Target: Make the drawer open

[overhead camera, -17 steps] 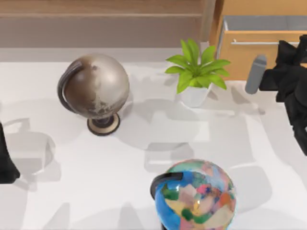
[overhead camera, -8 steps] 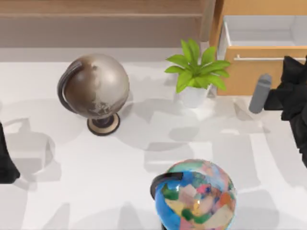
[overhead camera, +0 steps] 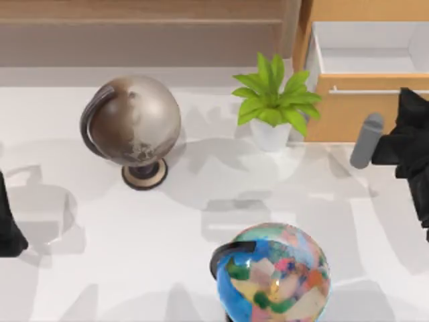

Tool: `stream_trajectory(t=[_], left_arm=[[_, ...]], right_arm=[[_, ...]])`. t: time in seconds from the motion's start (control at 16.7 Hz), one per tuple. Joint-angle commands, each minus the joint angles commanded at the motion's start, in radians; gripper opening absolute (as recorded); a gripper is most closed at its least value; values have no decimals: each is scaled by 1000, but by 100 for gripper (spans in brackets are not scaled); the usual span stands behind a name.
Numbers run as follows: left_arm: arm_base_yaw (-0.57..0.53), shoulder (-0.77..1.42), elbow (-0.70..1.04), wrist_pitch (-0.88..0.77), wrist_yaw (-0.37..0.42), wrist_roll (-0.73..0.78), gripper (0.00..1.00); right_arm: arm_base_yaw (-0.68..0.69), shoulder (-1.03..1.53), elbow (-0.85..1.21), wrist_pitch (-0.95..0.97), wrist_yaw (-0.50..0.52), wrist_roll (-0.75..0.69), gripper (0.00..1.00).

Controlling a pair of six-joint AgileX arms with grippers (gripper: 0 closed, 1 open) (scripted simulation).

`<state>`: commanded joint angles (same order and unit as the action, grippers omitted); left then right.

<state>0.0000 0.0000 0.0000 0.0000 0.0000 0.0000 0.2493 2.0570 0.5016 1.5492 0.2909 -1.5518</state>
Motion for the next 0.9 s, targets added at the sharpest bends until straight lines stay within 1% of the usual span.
stream_trajectory(t=[0.36,0.66,0.9], left_arm=[[0,0,0,0,0,0,100],[0,0,0,0,0,0,100],[0,0,0,0,0,0,100]], right_arm=[[53,-45,-208,141,44,1,0],[65,-60,-231,161,60,3,0],[65,-60,-231,161,60,3,30]])
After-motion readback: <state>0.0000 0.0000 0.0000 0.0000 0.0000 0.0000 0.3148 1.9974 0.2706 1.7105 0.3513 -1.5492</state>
